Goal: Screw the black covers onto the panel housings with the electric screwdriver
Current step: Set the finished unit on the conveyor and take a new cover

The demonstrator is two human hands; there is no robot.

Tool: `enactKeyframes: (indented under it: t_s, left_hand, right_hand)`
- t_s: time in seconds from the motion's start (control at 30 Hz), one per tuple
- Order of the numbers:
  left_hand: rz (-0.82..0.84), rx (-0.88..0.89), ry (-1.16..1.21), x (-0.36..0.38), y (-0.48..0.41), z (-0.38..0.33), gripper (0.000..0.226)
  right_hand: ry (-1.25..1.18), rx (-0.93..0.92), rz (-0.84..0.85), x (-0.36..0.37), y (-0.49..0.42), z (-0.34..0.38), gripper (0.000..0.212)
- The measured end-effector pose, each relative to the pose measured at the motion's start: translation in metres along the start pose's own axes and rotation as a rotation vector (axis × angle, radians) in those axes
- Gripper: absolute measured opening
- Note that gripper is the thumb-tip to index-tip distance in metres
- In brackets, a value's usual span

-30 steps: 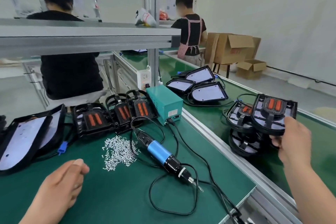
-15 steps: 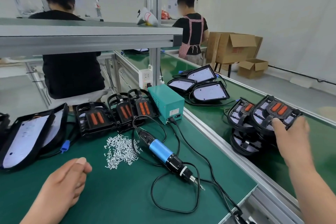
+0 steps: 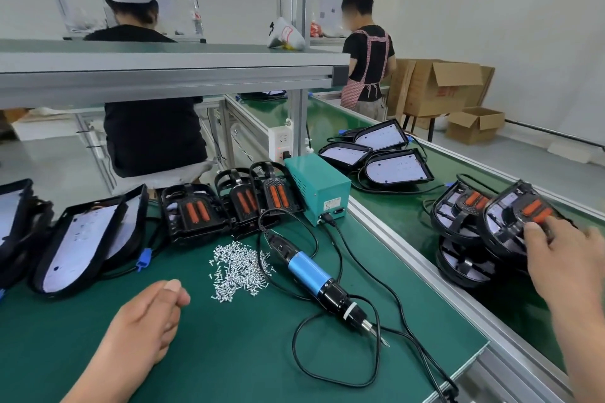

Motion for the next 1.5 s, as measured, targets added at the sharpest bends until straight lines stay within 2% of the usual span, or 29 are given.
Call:
enactKeyframes:
  t_s: [0.1, 0.27, 0.4, 0.57, 0.87, 1.1, 1.27, 1.37, 1.5]
  left_hand:
    - [0.002, -0.001, 0.005, 0.001, 0.000, -0.001, 0.037]
    - [-0.001, -0.013, -0.010, 0.002, 0.002, -0.004, 0.037]
    - [-0.008, -0.039, -0.039, 0.005, 0.005, -0.008, 0.036]
    - [-0.014, -0.051, -0.072, 0.005, 0.007, -0.012, 0.035]
    - [-0.057, -0.114, -0.032, 0.005, 0.011, -0.022, 0.031]
    - [-0.174, -0.173, 0.154, -0.002, 0.008, -0.024, 0.022]
    - [-0.319, -0.211, 0.325, -0.013, 0.004, -0.022, 0.018]
    - [-0.425, -0.229, 0.441, -0.024, 0.002, -0.020, 0.014]
    - [-0.557, -0.257, 0.585, -0.045, -0.002, -0.016, 0.014]
  right_hand:
    - [-0.017, 0.002, -0.007, -0.003, 0.004, 0.001, 0.046]
    - [-0.021, -0.126, -0.046, -0.005, 0.013, 0.027, 0.031]
    - [-0.140, -0.335, 0.024, 0.007, 0.035, 0.060, 0.052]
    - [-0.348, -0.402, 0.174, 0.020, 0.076, 0.107, 0.052]
    - [-0.575, -0.647, 0.418, 0.042, 0.169, 0.213, 0.018]
    - [-0.688, -0.957, 0.635, 0.056, 0.245, 0.314, 0.019]
    - [-0.728, -1.036, 0.779, 0.082, 0.284, 0.378, 0.018]
    - [-0.712, -1.066, 0.771, 0.102, 0.302, 0.412, 0.019]
    - [-0.630, -1.136, 0.669, 0.125, 0.312, 0.466, 0.017]
Point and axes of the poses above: each hand's wrist, its own y-axis away from the middle knuckle, its own x-axis out of the palm, z = x × y, the point moved 2 cm from there along -y, towards the middle knuckle, and after that the axes turned 2 degrees about x, right-handed, at the moved point
